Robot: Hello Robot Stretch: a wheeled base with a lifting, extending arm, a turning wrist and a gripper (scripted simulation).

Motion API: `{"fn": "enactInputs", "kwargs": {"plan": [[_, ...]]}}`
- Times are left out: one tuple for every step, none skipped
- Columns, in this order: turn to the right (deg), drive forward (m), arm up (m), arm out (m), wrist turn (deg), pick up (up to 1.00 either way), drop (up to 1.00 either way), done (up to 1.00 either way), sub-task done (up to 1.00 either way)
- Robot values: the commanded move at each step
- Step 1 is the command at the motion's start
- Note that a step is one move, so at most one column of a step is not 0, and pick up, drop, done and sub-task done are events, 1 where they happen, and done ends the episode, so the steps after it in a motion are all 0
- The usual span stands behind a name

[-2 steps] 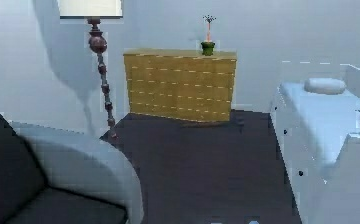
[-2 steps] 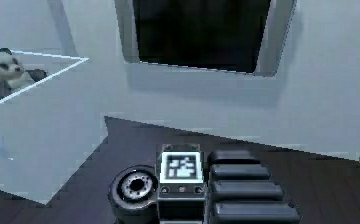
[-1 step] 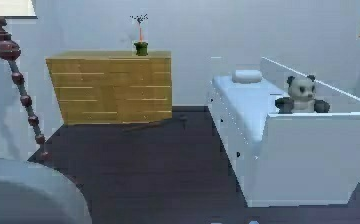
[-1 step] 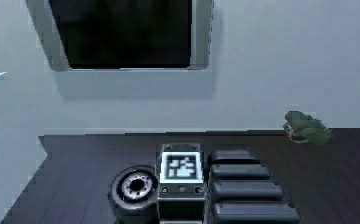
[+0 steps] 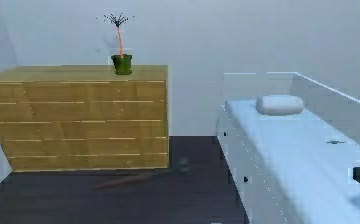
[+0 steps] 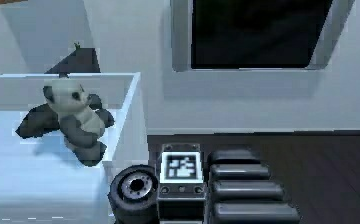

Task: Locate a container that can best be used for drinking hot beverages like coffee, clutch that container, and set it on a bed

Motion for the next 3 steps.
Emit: {"fn": "enactInputs", "kwargs": {"plan": [[0.0,1.00,0.00,0.00,0.0,0.00,0.00,0.00,0.00],[6.0,0.00,0.00,0.00,0.0,0.00,0.00,0.00,0.00],[0.0,0.15,0.00,0.00,0.0,0.00,0.00,0.00,0.00]]}}
